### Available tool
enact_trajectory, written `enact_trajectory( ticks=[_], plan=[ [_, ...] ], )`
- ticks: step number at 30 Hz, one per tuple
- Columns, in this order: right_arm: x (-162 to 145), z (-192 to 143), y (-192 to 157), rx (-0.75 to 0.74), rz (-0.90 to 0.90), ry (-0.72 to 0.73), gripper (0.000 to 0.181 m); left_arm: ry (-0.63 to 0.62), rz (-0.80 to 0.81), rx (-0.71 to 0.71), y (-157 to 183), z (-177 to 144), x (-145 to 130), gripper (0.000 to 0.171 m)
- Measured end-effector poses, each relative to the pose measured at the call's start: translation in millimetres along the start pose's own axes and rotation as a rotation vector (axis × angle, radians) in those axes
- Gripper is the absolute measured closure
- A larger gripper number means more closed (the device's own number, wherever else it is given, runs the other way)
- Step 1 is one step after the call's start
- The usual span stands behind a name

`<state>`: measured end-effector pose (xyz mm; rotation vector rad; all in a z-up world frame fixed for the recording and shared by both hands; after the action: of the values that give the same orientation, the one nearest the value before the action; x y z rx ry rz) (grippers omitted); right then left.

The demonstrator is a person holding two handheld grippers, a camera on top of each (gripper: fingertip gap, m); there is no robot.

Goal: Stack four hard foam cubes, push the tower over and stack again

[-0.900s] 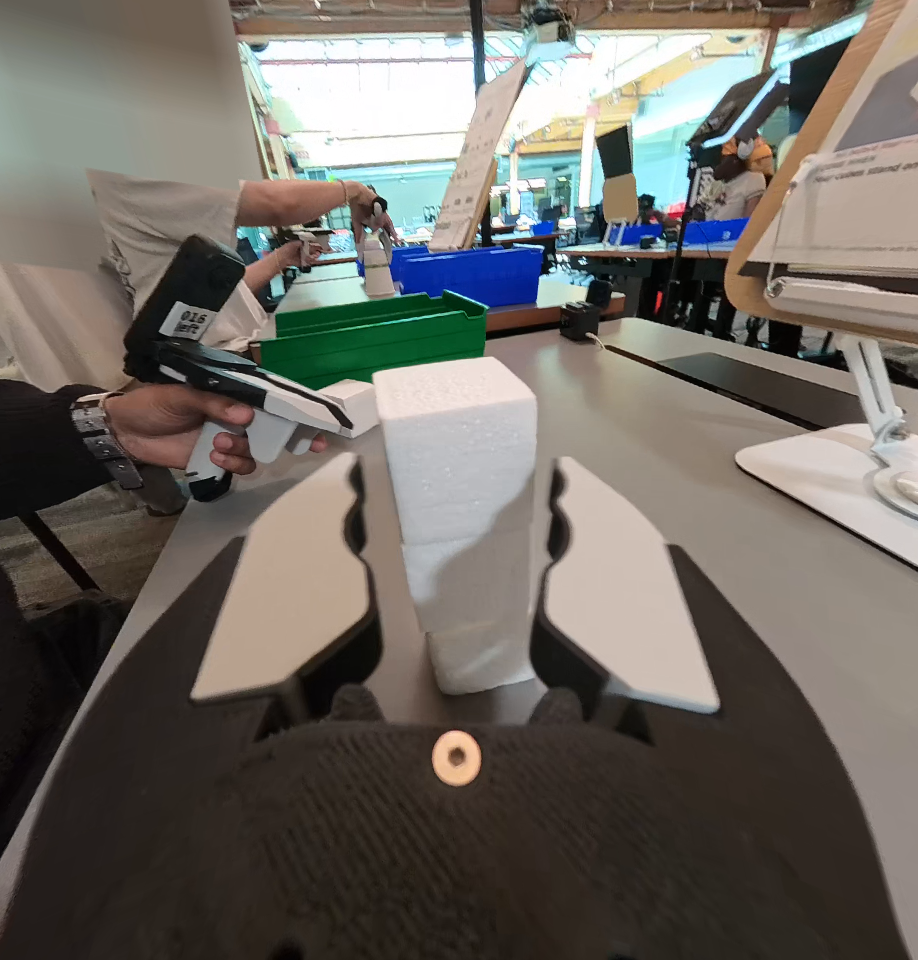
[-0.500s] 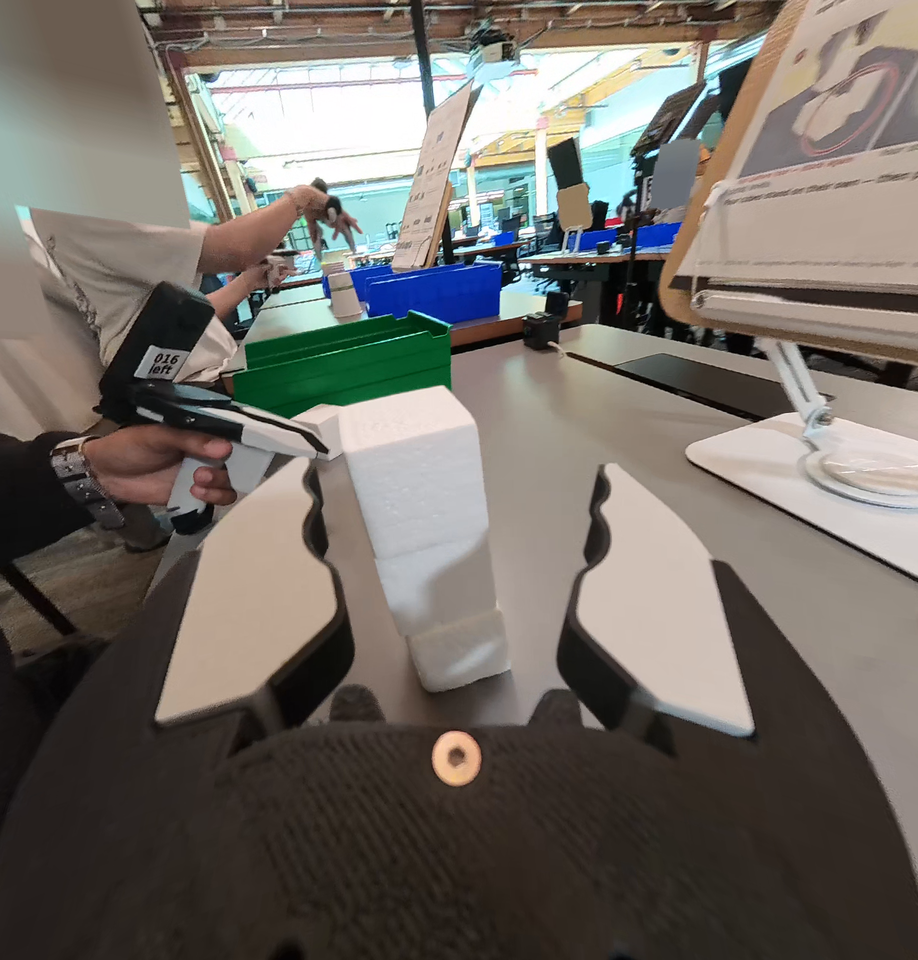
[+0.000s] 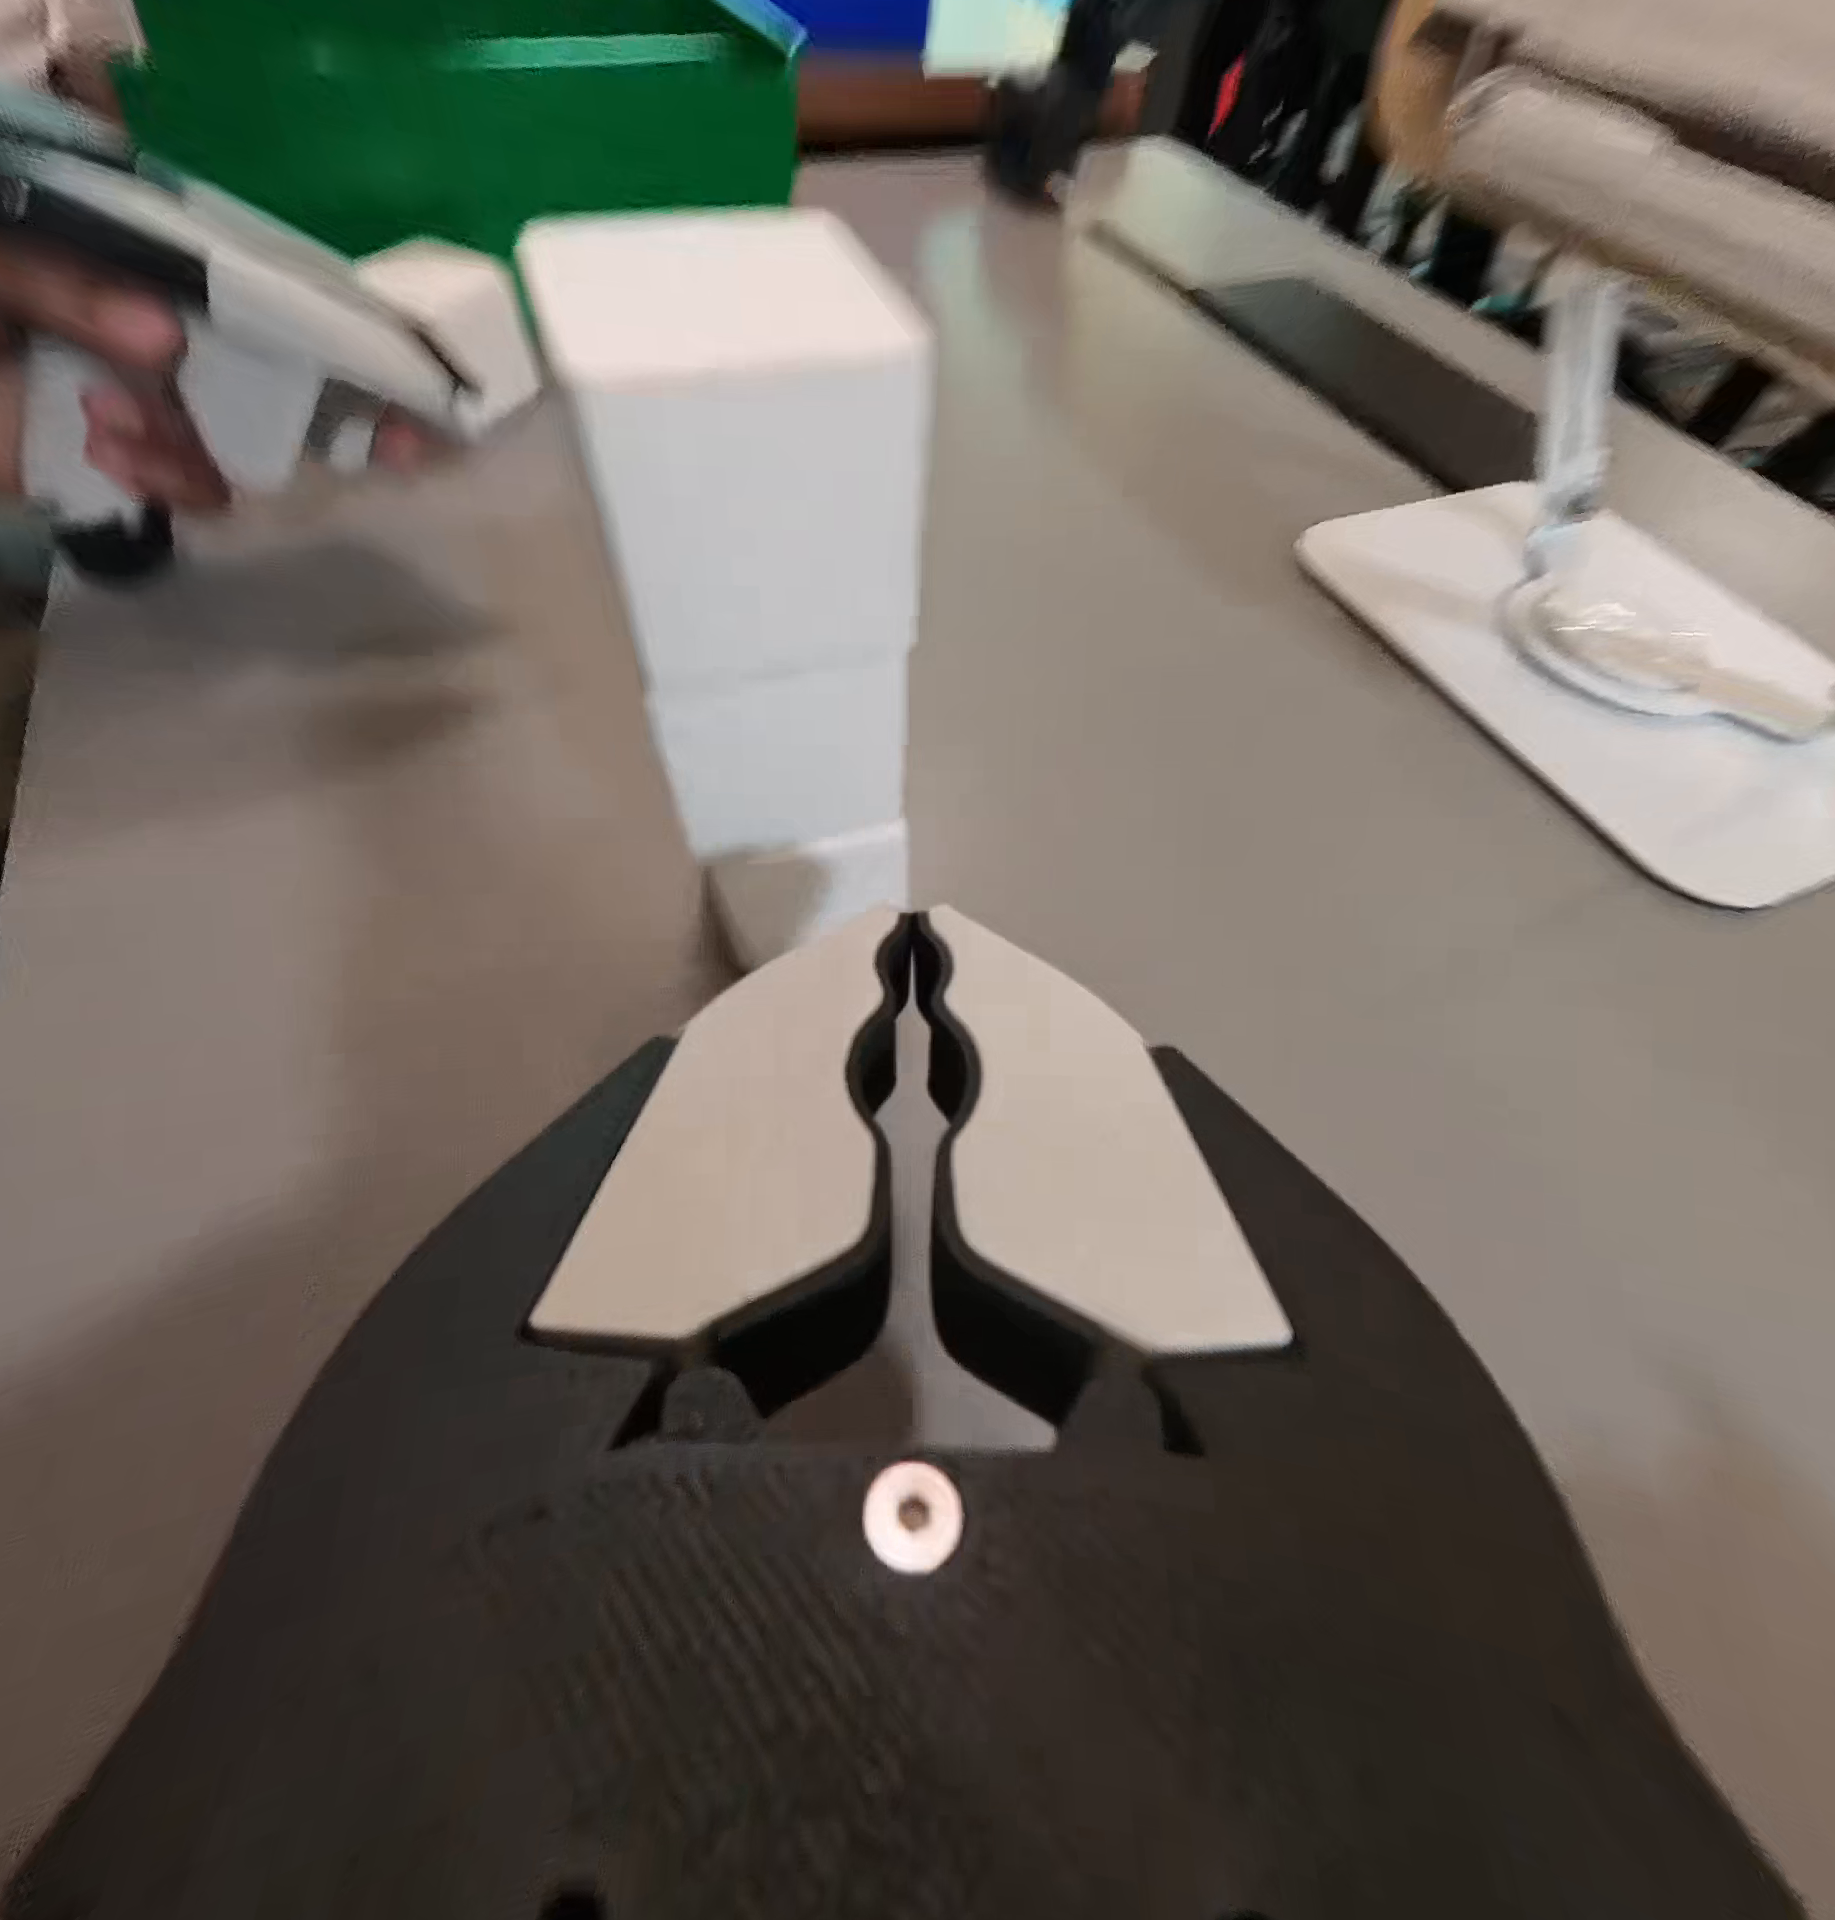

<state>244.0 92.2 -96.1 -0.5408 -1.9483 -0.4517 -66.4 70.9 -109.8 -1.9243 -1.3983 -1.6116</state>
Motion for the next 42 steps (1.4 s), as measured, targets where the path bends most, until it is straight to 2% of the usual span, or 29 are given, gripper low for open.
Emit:
enact_trajectory(
  ticks=[4,8,14,24,31,35,42],
  plan=[
    [-10,18,-38,0.165,-0.14,-0.086,0.181,-0.012,0.02,-0.011,4,5,0,0.147],
    [-12,34,-55,0.142,-0.259,-0.119,0.181,-0.016,0.029,-0.016,6,8,0,0.147],
    [-22,50,-58,0.101,-0.294,-0.189,0.181,-0.017,0.029,-0.014,6,8,0,0.147],
    [-22,47,-52,0.079,-0.279,-0.171,0.181,-0.018,0.033,-0.011,6,8,0,0.147],
    [-14,40,-63,0.191,-0.282,-0.085,0.181,-0.017,0.031,-0.012,5,7,0,0.147],
    [-5,34,-60,0.181,-0.258,-0.017,0.181,-0.016,0.033,-0.011,6,8,0,0.147],
    [-4,31,-65,0.237,-0.236,-0.004,0.181,-0.004,0.033,-0.012,6,7,2,0.148]
  ],
)
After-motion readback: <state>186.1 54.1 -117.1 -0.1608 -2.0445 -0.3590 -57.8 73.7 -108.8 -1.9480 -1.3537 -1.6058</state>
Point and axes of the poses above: each gripper's, where its closed fingertips meet, z out along the fingers, x out of its top, y = z × x across the jaws, the point moved 5 cm from there along -z, back along the fingers, and after that the axes turned 2 degrees about -x, right-handed, at the moved point
